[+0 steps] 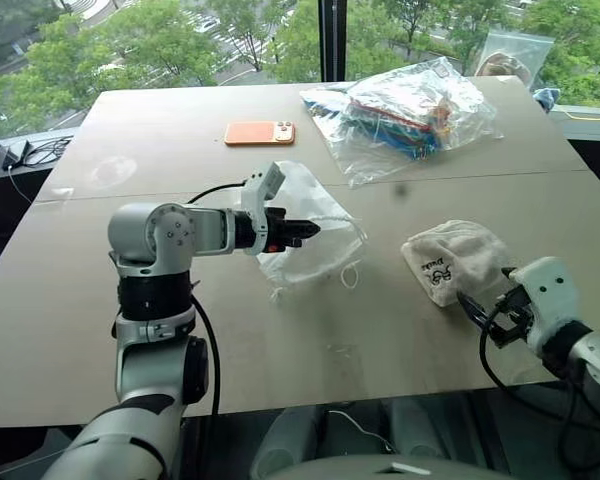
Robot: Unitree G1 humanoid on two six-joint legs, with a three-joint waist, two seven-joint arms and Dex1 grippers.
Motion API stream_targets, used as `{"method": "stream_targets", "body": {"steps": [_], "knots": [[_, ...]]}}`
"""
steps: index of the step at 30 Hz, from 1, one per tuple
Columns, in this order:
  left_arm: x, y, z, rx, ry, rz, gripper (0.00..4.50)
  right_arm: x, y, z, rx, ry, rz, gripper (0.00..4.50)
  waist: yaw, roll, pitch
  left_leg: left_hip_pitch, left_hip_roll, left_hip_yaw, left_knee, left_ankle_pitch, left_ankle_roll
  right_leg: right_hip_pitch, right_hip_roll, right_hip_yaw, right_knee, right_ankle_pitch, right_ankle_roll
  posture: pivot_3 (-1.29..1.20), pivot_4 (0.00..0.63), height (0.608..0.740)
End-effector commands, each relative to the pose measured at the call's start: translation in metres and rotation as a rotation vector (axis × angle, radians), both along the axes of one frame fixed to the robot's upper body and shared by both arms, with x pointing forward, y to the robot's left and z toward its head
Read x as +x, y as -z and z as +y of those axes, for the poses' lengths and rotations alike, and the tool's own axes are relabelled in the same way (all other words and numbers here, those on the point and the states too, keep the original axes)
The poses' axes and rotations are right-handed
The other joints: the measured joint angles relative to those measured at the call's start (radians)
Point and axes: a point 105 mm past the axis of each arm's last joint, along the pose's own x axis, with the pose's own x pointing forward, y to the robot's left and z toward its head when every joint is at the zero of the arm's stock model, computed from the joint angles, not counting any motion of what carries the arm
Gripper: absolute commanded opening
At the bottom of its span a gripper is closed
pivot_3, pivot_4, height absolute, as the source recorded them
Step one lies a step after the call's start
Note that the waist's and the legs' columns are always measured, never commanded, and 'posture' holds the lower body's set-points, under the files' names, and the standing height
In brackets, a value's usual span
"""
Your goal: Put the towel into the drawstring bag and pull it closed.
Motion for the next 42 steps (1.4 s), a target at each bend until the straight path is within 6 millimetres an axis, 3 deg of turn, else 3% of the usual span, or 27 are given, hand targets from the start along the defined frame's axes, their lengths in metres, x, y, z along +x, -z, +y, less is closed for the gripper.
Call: {"method": "stream_targets", "body": {"steps": [1, 4, 8, 16, 19, 24, 30, 34, 38, 40, 42], "knots": [[0.005, -0.011, 0.007, -0.001, -0.036, -0.056, 0.05, 0.003, -0.011, 0.02, -0.13, -0.136, -0.084, 4.5, 0.0, 0.0, 0.0, 0.0, 0.0, 0.0, 0.0, 0.0, 0.0, 0.0, 0.0, 0.0, 0.0, 0.0, 0.0, 0.0, 0.15, 0.74], [0.005, -0.011, 0.008, 0.009, -0.05, -0.072, 0.05, 0.009, -0.004, 0.029, -0.215, -0.199, -0.095, 4.5, 0.001, -0.001, 0.0, 0.0, 0.0, 0.0, 0.0, 0.0, 0.0, 0.0, 0.0, 0.0, 0.0, 0.0, 0.0, 0.0, 0.15, 0.74], [0.006, -0.014, 0.012, 0.032, -0.073, -0.107, 0.05, 0.018, 0.01, 0.026, -0.359, -0.246, -0.069, 4.5, 0.004, -0.001, 0.0, -0.001, -0.001, 0.0, 0.001, 0.0, 0.0, 0.0, -0.001, 0.0, 0.0, 0.0, 0.0, 0.0, 0.15, 0.74], [-0.001, -0.011, 0.013, 0.025, -0.078, -0.11, 0.05, 0.015, 0.012, 0.019, -0.565, -0.331, -0.053, 4.5, 0.01, -0.002, 0.001, -0.002, -0.001, 0.0, 0.001, 0.0, 0.0, -0.001, -0.001, -0.001, 0.0, 0.0, 0.0, 0.0, 0.15, 0.74], [-0.003, -0.01, 0.01, 0.022, -0.079, -0.111, 0.05, 0.019, 0.021, 0.021, -0.429, -0.281, 0.01, 4.5, 0.011, -0.004, 0.001, -0.002, 0.0, -0.001, 0.001, 0.0, -0.001, 0.0, -0.001, -0.001, 0.0, 0.0, 0.0, 0.0, 0.15, 0.74], [-0.004, -0.009, 0.008, 0.013, -0.084, -0.112, 0.05, 0.042, 0.036, 0.022, -0.007, -0.072, 0.181, 4.5, 0.002, -0.009, 0.0, 0.0, 0.002, -0.001, 0.001, 0.0, -0.001, 0.001, 0.0, 0.0, -0.001, 0.0, -0.001, 0.0, 0.15, 0.74], [-0.004, -0.011, 0.003, -0.001, -0.085, -0.118, 0.05, 0.045, 0.077, 0.006, -0.084, -0.043, 0.368, 4.5, 0.004, -0.01, -0.002, 0.003, 0.001, -0.001, 0.002, 0.0, -0.001, 0.003, -0.001, -0.001, 0.0, 0.001, -0.001, 0.0, 0.15, 0.74], [-0.004, -0.016, 0.001, -0.018, -0.086, -0.113, 0.0, 0.048, 0.08, 0.005, -0.064, -0.034, 0.399, 3.37, 0.002, -0.013, -0.003, 0.012, 0.001, -0.001, 0.001, 0.0, -0.001, 0.013, -0.001, -0.001, -0.001, 0.001, -0.001, 0.0, 0.15, 0.74], [-0.002, -0.019, 0.001, -0.017, -0.088, -0.101, 0.0, 0.052, 0.074, -0.002, -0.128, -0.033, 0.355, 1.56, 0.009, -0.013, -0.004, 0.014, 0.001, -0.002, 0.001, -0.001, 0.0, 0.016, 0.001, -0.002, -0.004, 0.001, 0.001, 0.0, 0.15, 0.74], [0.0, -0.018, 0.001, -0.023, -0.091, -0.08, 0.0, 0.052, 0.067, 0.003, -0.099, -0.067, 0.326, 0.7, 0.014, -0.014, -0.004, 0.013, 0.001, -0.002, 0.001, 0.0, -0.001, 0.016, 0.002, -0.002, -0.004, 0.001, 0.001, 0.0, 0.15, 0.74], [0.006, -0.02, -0.003, -0.09, -0.097, -0.042, 0.0, 0.046, 0.05, 0.026, 0.061, -0.16, 0.315, 0.03, 0.022, -0.014, -0.004, 0.013, 0.001, -0.002, 0.001, 0.0, -0.001, 0.015, 0.001, -0.003, -0.004, 0.001, 0.001, 0.0, 0.15, 0.74]]}}
